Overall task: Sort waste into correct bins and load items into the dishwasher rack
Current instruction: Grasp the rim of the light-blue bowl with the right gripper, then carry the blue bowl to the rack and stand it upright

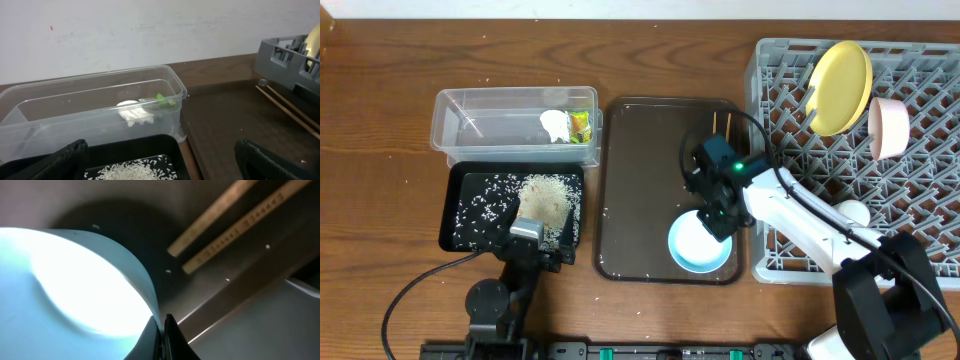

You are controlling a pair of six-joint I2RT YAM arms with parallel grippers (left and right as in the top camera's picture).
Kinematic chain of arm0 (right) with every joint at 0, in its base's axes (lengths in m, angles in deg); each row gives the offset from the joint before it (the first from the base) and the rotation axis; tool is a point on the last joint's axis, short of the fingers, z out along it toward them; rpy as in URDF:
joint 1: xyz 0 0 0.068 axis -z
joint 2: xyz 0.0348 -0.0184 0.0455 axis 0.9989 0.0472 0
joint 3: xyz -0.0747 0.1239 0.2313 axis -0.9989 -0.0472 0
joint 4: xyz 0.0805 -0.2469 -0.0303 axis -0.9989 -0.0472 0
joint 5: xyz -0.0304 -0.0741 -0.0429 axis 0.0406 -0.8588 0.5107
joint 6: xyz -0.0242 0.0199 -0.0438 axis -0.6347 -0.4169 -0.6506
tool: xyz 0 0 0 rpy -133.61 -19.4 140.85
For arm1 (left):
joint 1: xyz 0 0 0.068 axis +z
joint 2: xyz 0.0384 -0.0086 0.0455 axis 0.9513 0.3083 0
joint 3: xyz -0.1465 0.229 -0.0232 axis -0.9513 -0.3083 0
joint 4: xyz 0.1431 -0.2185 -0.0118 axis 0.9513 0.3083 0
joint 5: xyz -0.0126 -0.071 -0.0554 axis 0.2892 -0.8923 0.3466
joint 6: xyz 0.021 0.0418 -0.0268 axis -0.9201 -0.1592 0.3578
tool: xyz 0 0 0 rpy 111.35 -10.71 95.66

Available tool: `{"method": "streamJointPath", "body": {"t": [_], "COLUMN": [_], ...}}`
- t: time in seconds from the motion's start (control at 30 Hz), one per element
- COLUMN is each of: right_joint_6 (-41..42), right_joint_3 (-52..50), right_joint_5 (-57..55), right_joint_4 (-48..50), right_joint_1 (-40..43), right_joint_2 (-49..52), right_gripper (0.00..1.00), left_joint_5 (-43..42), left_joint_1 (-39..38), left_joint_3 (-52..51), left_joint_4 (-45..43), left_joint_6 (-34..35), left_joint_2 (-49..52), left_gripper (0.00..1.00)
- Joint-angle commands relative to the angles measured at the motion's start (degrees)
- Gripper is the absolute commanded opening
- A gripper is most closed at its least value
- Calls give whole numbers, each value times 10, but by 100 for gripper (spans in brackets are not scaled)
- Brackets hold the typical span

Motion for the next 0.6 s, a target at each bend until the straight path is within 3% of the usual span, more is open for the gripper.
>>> {"method": "streamJointPath", "body": {"t": [0.0,0.13,0.27,0.47,0.57], "right_joint_6": [59,177,263,275,238], "right_joint_3": [49,96,122,122,122], "right_joint_5": [19,-86,-294,-603,-688], "right_joint_4": [0,4,19,120,158], "right_joint_1": [0,31,81,165,211], "right_joint_2": [-30,-86,-162,-237,-240], "right_gripper": [1,1,2,1,1], "left_joint_5": [-12,-12,-12,-12,-12], "left_joint_1": [3,3,3,3,3], "left_joint_3": [-15,-15,-15,-15,-15], "left_joint_4": [10,10,10,10,10], "left_joint_6": [-6,-6,-6,-6,-6], "left_joint_2": [-3,-3,-3,-3,-3], "left_gripper": [95,95,95,95,95]}}
